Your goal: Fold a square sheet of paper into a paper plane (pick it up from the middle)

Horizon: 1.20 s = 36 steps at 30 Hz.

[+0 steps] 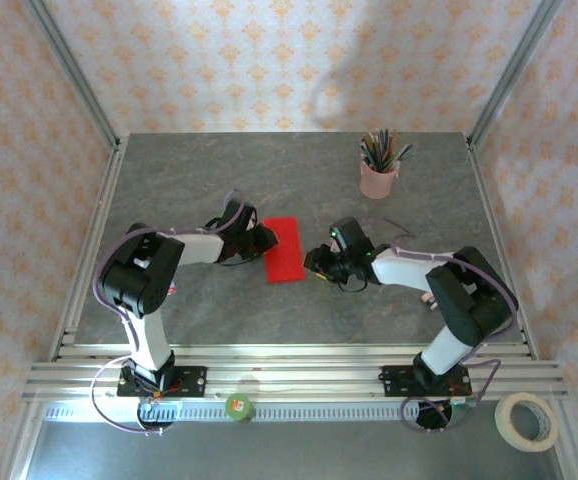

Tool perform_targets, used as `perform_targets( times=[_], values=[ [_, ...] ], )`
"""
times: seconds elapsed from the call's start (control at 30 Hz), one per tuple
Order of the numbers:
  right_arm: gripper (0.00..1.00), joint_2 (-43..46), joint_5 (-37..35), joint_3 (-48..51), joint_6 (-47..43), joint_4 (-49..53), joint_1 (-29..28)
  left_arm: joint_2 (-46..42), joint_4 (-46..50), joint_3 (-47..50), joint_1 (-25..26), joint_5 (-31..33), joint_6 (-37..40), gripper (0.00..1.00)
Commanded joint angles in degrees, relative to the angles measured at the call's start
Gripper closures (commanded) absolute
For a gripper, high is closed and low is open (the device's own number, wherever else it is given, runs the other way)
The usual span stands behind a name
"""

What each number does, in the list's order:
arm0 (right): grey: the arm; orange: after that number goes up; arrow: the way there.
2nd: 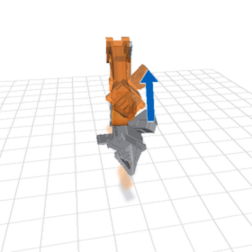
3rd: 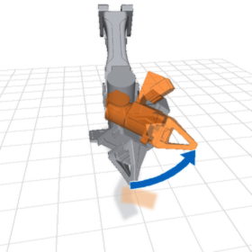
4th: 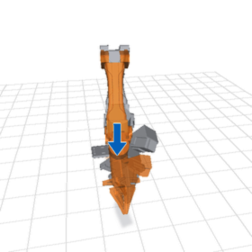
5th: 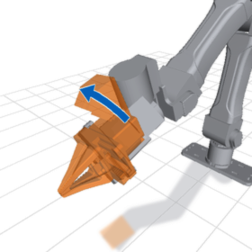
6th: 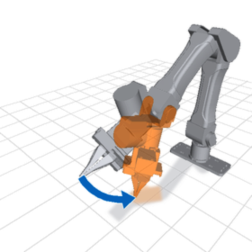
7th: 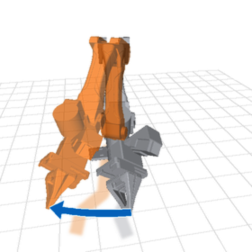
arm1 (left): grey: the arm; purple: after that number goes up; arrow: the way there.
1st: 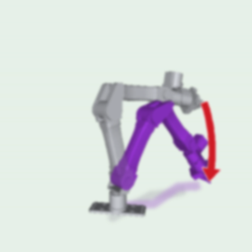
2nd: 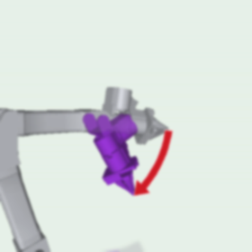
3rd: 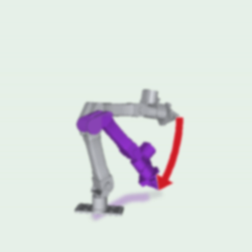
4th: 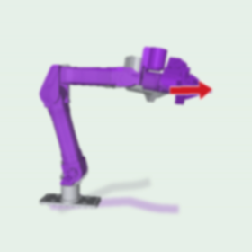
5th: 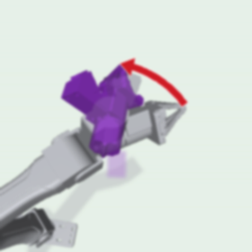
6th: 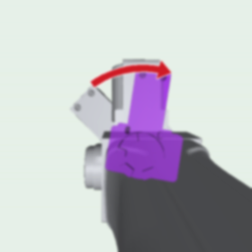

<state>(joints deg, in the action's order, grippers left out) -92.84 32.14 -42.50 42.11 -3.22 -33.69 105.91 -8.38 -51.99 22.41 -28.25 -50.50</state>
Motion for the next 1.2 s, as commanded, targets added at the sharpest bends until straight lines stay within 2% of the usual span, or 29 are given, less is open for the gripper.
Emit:
perform_targets(
  times=[0.0, 0.37, 0.7, 1.03, 1.17],
  values=[
    [0.63, -1.63, 2.29, 0.25, 0.58, -1.76, 0.02, 1.44, 2.32, 0.67, -0.32, 2.3, -0.45, 0.77],
    [0.72, -3.73, 5.49, -0.04, 0.7, -2.54, -0.33, 1.76, 2.85, 1.19, -0.34, 2.23, -0.21, 0.78],
    [0.8, -5.1, 9.12, 0.49, 2.07, -7.68, -1.29, 1.81, 2.58, 1.36, -0.27, 1.78, -0.14, 0.78],
    [0.83, -5.5, 4.32, -0.3, 4.03, -7.03, -1.21, 1.46, 2.6, 1.28, -0.27, 1.11, 0.23, 0.78],
    [0.9, -5.39, 3.26, -0.48, 4.65, -6.51, -1.17, 0.32, 3.64, -0.6, -0.2, -2.29, 2.54, 0.78]
  ],
)
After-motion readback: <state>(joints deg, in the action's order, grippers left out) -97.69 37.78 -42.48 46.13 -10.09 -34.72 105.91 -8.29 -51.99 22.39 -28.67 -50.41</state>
